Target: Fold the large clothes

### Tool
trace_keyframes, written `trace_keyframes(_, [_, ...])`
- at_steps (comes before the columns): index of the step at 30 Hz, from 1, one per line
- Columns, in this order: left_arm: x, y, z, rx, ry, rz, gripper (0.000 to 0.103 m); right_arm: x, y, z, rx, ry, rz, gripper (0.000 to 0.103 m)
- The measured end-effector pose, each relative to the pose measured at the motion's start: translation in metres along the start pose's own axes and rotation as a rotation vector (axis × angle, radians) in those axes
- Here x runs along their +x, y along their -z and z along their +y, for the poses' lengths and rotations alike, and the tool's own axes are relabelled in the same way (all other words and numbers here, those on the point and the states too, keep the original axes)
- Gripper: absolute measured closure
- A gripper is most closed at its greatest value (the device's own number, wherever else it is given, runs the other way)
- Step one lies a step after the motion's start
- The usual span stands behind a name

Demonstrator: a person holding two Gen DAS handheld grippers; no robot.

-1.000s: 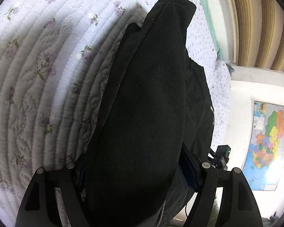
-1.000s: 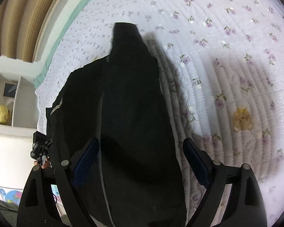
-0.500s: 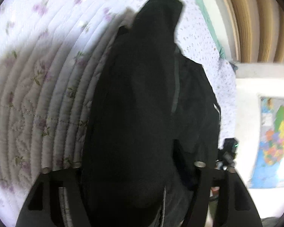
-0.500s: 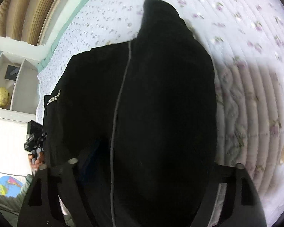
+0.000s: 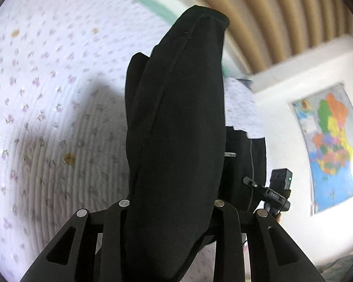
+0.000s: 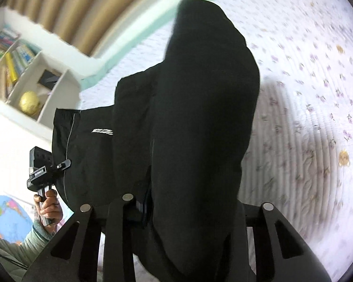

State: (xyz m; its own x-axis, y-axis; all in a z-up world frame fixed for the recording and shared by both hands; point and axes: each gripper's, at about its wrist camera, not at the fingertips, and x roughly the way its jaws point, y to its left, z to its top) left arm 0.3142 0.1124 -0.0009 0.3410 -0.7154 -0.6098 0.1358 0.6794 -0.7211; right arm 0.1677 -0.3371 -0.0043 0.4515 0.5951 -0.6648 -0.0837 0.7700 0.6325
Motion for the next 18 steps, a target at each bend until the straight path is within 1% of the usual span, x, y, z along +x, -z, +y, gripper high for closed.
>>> trace_keyframes(2, [-0.022,0.013,-0.02,0.032,0.012,-0.026,0.071,-0.015,0.011,0.018,-0.032,-0.003,-0.014,0.065])
trace_keyframes(4, [-0.04,0.027,-0.034,0.052,0.023,-0.051,0.071,-0.018,0.016,0.028,-0.05,-0.008,-0.029,0.065])
trace_keyframes(8, [-0.081,0.058,-0.037,0.091,0.033,-0.072,0.072,-0.031,0.022,0.037,-0.053,-0.01,-0.05,0.065])
trace_keyframes(11, [-0.095,0.078,-0.046,0.099,0.031,-0.068,0.072,-0.038,0.027,0.038,-0.05,0.001,-0.037,0.065])
trace_keyframes(14, [-0.106,0.099,-0.048,0.088,0.033,-0.047,0.072,-0.045,0.033,0.044,-0.051,0.035,-0.005,0.065])
trace_keyframes(15, [-0.107,0.105,-0.044,0.081,0.034,-0.039,0.072,-0.052,0.036,0.045,-0.043,0.043,0.008,0.065])
trace_keyframes(18, [-0.102,0.123,-0.027,0.035,0.04,-0.01,0.072,-0.058,0.038,0.041,-0.004,0.062,0.049,0.065])
